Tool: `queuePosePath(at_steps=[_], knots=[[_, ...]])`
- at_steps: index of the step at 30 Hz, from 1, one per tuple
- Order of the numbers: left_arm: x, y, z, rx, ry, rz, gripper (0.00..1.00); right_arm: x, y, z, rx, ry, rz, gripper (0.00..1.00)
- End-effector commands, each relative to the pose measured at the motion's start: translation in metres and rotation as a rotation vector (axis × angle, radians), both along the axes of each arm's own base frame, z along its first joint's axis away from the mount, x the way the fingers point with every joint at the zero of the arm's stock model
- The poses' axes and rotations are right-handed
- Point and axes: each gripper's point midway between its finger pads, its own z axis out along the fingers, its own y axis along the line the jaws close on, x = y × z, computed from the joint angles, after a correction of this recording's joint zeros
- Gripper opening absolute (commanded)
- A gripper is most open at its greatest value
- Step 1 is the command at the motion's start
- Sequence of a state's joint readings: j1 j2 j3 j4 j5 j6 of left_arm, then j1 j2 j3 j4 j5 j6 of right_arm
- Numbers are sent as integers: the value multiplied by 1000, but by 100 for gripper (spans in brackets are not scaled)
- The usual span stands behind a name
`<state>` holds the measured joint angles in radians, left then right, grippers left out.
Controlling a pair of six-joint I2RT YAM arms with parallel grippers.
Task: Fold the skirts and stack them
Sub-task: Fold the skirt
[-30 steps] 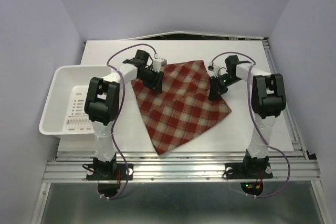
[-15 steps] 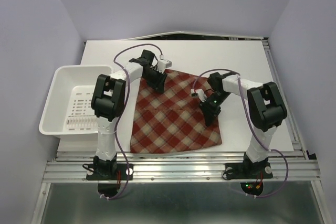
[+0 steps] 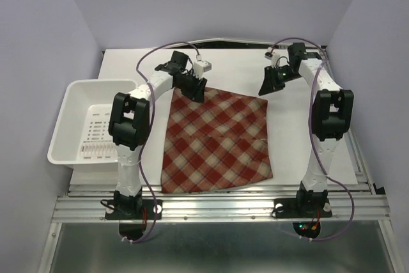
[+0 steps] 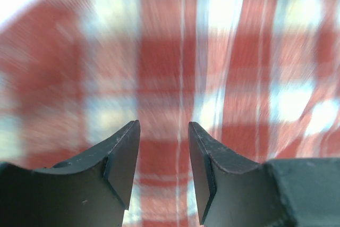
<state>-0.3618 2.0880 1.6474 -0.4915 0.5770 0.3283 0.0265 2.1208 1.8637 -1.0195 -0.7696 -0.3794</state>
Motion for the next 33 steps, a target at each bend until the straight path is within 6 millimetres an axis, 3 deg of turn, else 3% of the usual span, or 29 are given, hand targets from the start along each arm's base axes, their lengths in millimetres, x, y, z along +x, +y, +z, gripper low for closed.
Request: queuePosePath(at_steps=[1, 5, 9, 14, 19, 21, 23, 26, 27, 28, 29, 31, 32, 33], knots=[[50, -26, 82, -190, -181, 60, 53, 32, 23, -9, 98, 32, -97, 25], [73, -33, 53, -220, -116, 122, 52, 38, 22, -44, 81, 82, -129, 24], [88, -23, 25, -260, -41, 201, 50, 33, 7, -82, 5, 116, -140, 23], [105, 27, -16, -254, 62, 386, 47, 31, -19, -117, -113, 113, -164, 23], [112, 64, -31, -194, 76, 493, 47, 30, -31, -123, -184, 67, -126, 24], [110, 68, -30, -174, 65, 463, 47, 29, -31, -116, -186, 41, -74, 28], [99, 59, -20, -188, 67, 368, 46, 23, -26, -100, -157, 50, -37, 34], [85, 48, 14, -187, -40, 206, 47, 33, -16, -52, -88, -24, 11, 56], [85, 47, 36, -178, -105, 173, 49, 45, -15, -30, -81, -86, 15, 60], [84, 49, 42, -138, -160, 130, 53, 48, -9, -16, -73, -116, 24, 62], [88, 49, 61, -128, -219, 109, 55, 53, -9, 0, -72, -149, 13, 66], [92, 55, 73, -79, -287, 53, 61, 69, -14, 25, -106, -238, -2, 68], [103, 58, 90, -48, -352, 48, 64, 74, -17, 30, -127, -266, -5, 68], [109, 61, 91, -19, -375, 33, 69, 78, -21, 33, -153, -299, 7, 68]])
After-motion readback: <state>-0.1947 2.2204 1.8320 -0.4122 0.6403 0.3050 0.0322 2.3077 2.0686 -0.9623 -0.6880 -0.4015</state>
